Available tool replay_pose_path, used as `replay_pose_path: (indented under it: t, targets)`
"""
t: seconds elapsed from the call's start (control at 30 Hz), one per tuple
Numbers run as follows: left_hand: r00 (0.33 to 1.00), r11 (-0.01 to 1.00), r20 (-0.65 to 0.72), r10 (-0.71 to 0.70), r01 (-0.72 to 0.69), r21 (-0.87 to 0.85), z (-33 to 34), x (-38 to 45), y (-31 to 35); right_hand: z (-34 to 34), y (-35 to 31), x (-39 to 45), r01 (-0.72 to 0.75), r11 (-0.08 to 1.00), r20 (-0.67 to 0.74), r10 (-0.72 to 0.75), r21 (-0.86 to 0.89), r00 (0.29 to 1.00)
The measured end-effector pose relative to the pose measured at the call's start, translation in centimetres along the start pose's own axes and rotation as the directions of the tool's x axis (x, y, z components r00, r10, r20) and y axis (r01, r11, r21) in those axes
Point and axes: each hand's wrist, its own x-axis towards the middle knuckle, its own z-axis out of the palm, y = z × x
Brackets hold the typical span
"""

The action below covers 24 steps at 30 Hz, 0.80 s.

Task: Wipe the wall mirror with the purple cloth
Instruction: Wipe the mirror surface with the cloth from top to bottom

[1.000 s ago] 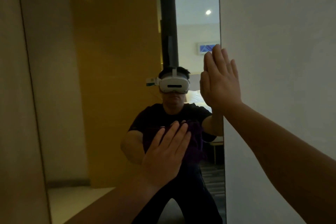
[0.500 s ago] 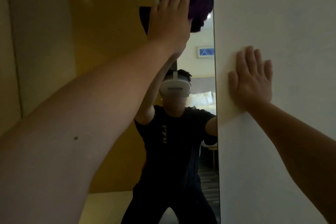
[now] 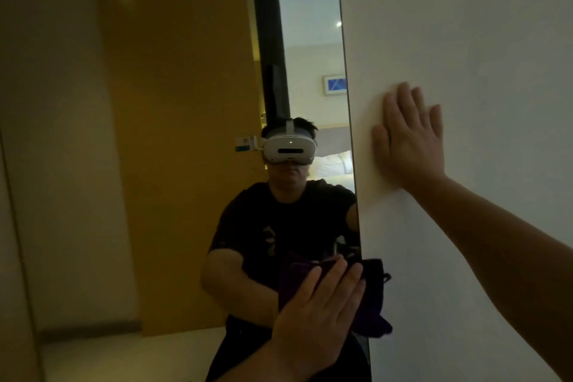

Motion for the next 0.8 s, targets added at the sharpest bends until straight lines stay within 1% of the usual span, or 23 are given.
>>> replay_pose_path:
  t: [0.07,0.13,0.33,0.43,0.5,0.57,0.67,0.73,0.8]
  targets:
    - [0.999,0.999,0.004,-0.036,0.036,-0.033,0.9,-1.3,1.2,-0.1,0.0,-1.2,-0.001,1.000,0.019,0.001,0.013,1.000]
    - [0.998,0.997,0.008,-0.057,0.057,-0.052,0.4,-1.2,0.9,-0.2,-0.1,-2.4,0.004,1.000,0.052,-0.005,0.029,0.999]
    - [0.999,0.993,-0.034,-0.004,0.000,-0.117,-0.7,-1.3,-0.1,-1.4,-0.6,-6.4,0.006,0.995,0.080,-0.013,0.096,0.997]
    - [1.000,0.988,-0.003,0.004,-0.004,-0.151,-1.5,-1.1,-0.6,-1.8,-1.6,-8.1,0.003,0.991,0.091,-0.015,0.137,0.996]
    - [1.000,0.979,0.009,0.001,0.000,-0.203,-1.9,-1.2,-0.8,-2.2,-2.7,-9.3,-0.001,0.980,0.074,-0.014,0.201,0.997]
    - [0.999,0.968,-0.001,-0.040,0.038,-0.250,-2.3,-2.0,-1.3,-2.8,-4.2,-9.9,-0.007,0.957,0.038,-0.004,0.291,0.999]
    - [0.986,0.952,-0.047,-0.158,0.140,-0.271,-3.0,-4.9,-3.2,-3.3,-7.3,-10.4,-0.015,0.911,0.003,0.016,0.411,1.000]
    - [0.971,0.943,-0.063,-0.229,0.205,-0.261,-3.6,-7.7,-4.9,-2.9,-10.2,-11.4,0.027,0.886,-0.011,-0.025,0.462,1.000]
    - [0.957,0.933,-0.063,-0.285,0.262,-0.248,-4.1,-10.9,-6.4,-2.0,-13.9,-13.5,0.103,0.853,-0.027,-0.104,0.511,0.994]
